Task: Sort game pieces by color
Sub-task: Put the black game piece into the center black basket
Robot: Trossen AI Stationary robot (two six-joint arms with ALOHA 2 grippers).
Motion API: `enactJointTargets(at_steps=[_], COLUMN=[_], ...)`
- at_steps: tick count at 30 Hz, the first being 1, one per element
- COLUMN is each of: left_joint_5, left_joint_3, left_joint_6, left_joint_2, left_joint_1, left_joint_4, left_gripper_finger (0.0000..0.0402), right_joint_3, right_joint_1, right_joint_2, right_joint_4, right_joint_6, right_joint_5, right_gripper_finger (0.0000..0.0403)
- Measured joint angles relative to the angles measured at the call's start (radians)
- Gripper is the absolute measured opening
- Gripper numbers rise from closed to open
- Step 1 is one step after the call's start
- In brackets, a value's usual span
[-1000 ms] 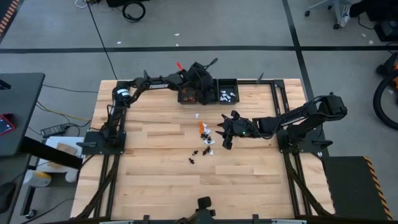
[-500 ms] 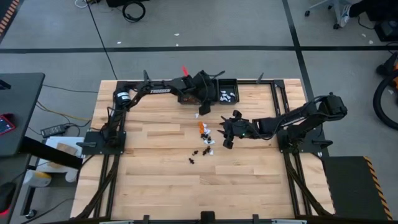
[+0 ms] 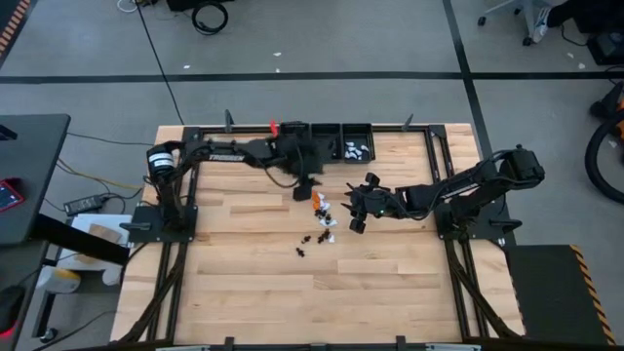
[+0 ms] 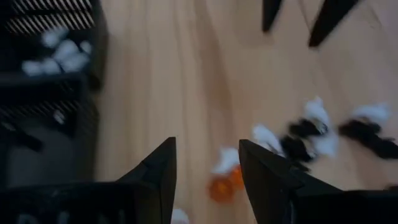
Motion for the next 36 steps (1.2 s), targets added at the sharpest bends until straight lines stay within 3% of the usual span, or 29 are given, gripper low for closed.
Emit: enactJointTargets(at_steps=[9, 16, 19, 24, 28, 36], left_joint_5=[0.010, 0.160, 0.167, 0.154, 0.147, 0.156], left_joint_3=[-0.172, -0.217, -0.253, -0.355, -0.425, -0.557], left_joint_6=[0.030, -0.089, -0.084, -0.074, -0.077, -0.023], left_joint_2=[-0.072, -0.084, -0.084, -0.083, -0.083, -0.083], left_joint_1=[-0.143, -0.257, -0.319, -0.388, -0.374, -0.377], left_joint_4=[-0.015, -0.019, -0.019, 0.179, 0.356, 0.558], left_gripper_finger=[0.0150, 0.0150, 0.0150, 0.0150, 0.0150, 0.0145], right_joint_3=[0.000, 0.000, 0.000, 0.000, 0.000, 0.000], right_joint_1=[-0.004, -0.004, -0.004, -0.004, -0.004, -0.004], right_joint_2=[0.000, 0.000, 0.000, 0.000, 0.000, 0.000], right_joint_4=[-0.009, -0.040, -0.053, -0.050, -0.046, -0.005], right_joint_6=[-0.003, -0.004, -0.003, 0.000, 0.000, 0.003], right_joint_5=[0.000, 0.032, 0.045, 0.045, 0.046, 0.043], right_gripper_finger=[0.0165, 0.0165, 0.0165, 0.0165, 0.0165, 0.0165])
